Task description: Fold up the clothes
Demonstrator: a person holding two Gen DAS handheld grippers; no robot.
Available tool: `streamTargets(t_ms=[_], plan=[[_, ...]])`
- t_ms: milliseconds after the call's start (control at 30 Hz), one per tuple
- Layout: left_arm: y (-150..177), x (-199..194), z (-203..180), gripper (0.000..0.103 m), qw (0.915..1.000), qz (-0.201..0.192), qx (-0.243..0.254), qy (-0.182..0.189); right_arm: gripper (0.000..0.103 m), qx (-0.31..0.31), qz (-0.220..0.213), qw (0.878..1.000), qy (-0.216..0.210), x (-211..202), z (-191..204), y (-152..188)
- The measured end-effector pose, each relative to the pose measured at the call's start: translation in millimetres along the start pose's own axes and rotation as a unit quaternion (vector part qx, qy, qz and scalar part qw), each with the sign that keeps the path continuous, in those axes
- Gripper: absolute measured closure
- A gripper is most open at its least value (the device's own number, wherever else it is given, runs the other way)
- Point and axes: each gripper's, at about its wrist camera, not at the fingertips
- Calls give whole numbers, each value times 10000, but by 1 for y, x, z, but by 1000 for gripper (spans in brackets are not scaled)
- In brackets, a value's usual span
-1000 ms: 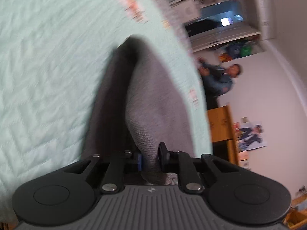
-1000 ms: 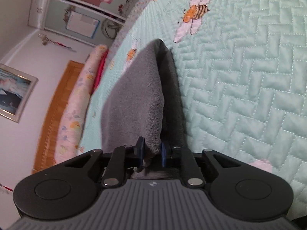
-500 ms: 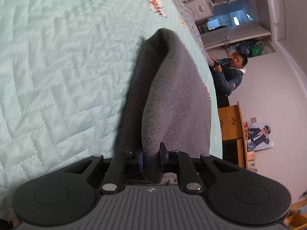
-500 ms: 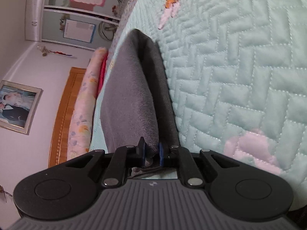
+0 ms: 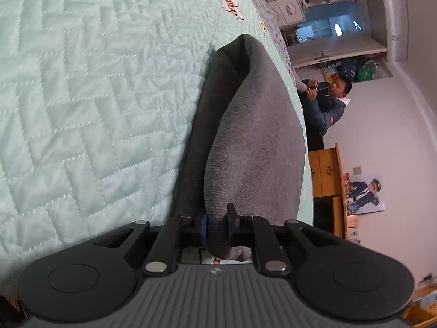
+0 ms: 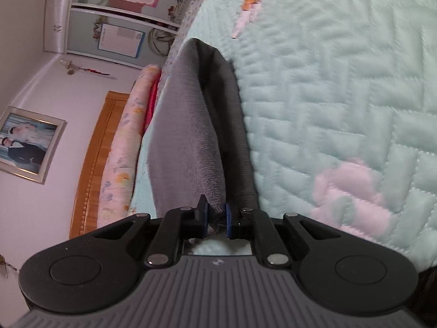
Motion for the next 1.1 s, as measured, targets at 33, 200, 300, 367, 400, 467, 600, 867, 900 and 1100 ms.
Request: streamTargets(t_ms=[33,200,300,367,400,467,600,867,900,1100], plan=[[0,-1,-3,89,9999,-23,94,-50,92,-46,-8,10000,10,1,0,0],[2,0,-11,88,9990,-122,382,-193,89,-413,87,9990,155,2,10,-2],[-4,4,-12,88,9987,-132,445,-193,86,-309,31,9994,142,-3,11,-4],[-4,5,-11,88,9988,-125,446,-180,80,-350,1,9992,196,-10,15,-5],[-3,5,-11,88,9988,-122,450,-170,72,-420,-60,9985,340,-14,18,-6],[-3,5,-12,88,9987,-113,464,-162,70,-599,-257,9960,617,-25,26,-8],[-3,5,-13,88,9985,-112,499,-172,71,-980,-672,9922,366,-36,52,-17],[-3,5,-11,88,9987,-108,486,-127,72,-582,337,9959,-605,33,33,-15],[-3,5,-10,88,9988,-105,476,-109,80,-314,287,9975,-561,35,14,-14],[-4,6,-9,87,9988,-81,472,-97,103,349,-104,9967,-728,29,-41,-11]])
Point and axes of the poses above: each gripper's, at about its wrist camera, not at the fingertips, and x roughly the way its jaws point, z to its left, y to its underside, and after that the axes turned 13 degrees about -y, right-handed
